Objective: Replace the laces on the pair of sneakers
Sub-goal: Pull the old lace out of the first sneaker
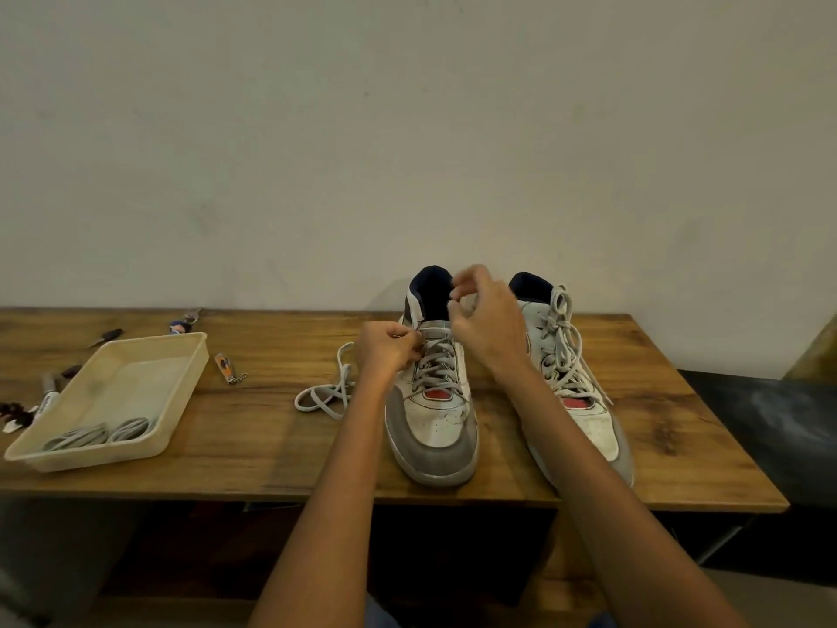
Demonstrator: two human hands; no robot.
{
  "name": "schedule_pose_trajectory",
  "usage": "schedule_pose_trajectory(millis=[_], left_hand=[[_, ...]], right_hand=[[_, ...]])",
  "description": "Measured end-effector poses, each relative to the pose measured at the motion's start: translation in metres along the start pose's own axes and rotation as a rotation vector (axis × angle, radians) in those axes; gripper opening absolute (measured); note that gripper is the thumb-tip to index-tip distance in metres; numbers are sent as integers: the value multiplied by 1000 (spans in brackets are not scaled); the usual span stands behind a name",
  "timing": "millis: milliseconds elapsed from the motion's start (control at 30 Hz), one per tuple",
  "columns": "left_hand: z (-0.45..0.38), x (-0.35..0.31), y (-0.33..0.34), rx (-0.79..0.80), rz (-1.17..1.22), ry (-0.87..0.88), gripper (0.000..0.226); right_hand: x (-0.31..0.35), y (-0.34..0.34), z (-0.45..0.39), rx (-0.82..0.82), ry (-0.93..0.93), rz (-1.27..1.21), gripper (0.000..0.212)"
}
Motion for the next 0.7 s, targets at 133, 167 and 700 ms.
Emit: schedule_pose_trajectory(millis=[133, 167, 700], left_hand=[[-1, 0, 0, 14, 25, -16, 4], [-2, 1, 0, 11, 26, -23, 5], [0, 2, 1, 5, 40, -30, 6]], right_hand=[[9, 35, 16, 309, -150, 587, 16], [7, 36, 19, 287, -170, 616, 16], [6, 23, 6, 78, -88, 421, 21]])
Point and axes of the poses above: each hand's wrist, its own z-axis away from the middle knuckle, its own y-axis out of the palm, x = y × z, the point moved 2 cm from there along -z, towards the middle knuckle, and after that the axes turned 8 degrees about -z, right-handed, at the moved point
